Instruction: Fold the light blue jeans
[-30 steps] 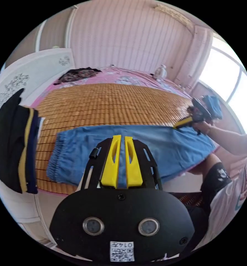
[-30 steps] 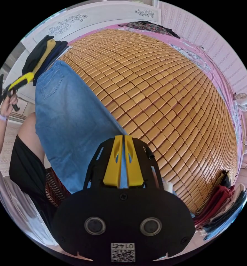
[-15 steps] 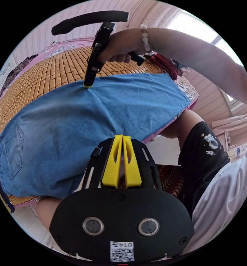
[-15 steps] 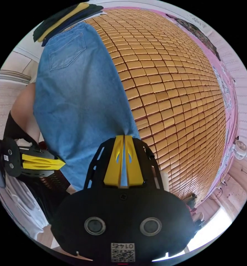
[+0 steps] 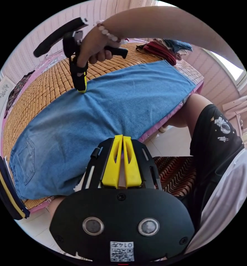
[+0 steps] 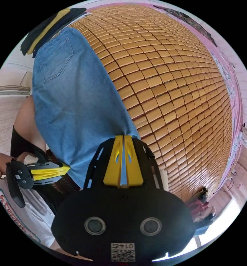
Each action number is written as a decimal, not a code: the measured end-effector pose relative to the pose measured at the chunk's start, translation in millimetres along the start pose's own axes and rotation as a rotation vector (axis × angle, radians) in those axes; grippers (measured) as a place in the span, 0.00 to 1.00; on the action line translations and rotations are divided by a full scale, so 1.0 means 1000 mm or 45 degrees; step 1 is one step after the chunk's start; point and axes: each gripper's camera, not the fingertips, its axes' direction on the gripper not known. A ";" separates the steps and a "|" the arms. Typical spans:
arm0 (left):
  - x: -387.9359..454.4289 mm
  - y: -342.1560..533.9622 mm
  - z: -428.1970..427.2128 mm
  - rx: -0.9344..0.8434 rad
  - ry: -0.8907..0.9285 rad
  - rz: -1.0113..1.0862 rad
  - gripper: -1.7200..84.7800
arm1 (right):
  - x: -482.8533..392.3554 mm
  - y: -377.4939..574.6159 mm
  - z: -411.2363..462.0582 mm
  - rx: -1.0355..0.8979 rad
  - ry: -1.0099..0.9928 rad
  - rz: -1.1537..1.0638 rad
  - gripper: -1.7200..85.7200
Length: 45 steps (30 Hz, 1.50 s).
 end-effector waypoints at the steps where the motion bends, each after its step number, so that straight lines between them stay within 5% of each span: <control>1: -0.002 -0.001 -0.004 0.011 0.023 -0.011 0.01 | 0.014 0.030 0.005 0.115 -0.090 0.102 0.01; 5: -0.004 -0.006 -0.030 0.082 0.056 -0.058 0.01 | 0.048 0.170 0.027 0.561 -0.351 0.405 0.01; 10: -0.007 -0.007 -0.066 0.175 0.047 -0.119 0.01 | 0.069 0.413 0.040 0.908 -0.344 0.769 0.07; 17: -0.035 -0.012 -0.087 0.122 -0.084 -0.290 0.01 | 0.086 0.752 0.109 0.673 0.043 1.673 0.18; 25: -0.051 -0.020 -0.068 -0.129 -0.144 -0.308 0.01 | 0.102 0.847 0.177 0.574 -0.111 1.745 0.17; 34: -0.046 -0.025 -0.063 -0.158 -0.200 -0.258 0.01 | 0.110 0.909 0.187 0.598 -0.305 1.655 0.04; 45: -0.014 -0.046 -0.029 -0.085 0.029 -0.036 0.01 | 0.108 0.979 0.073 1.271 -0.151 1.562 0.03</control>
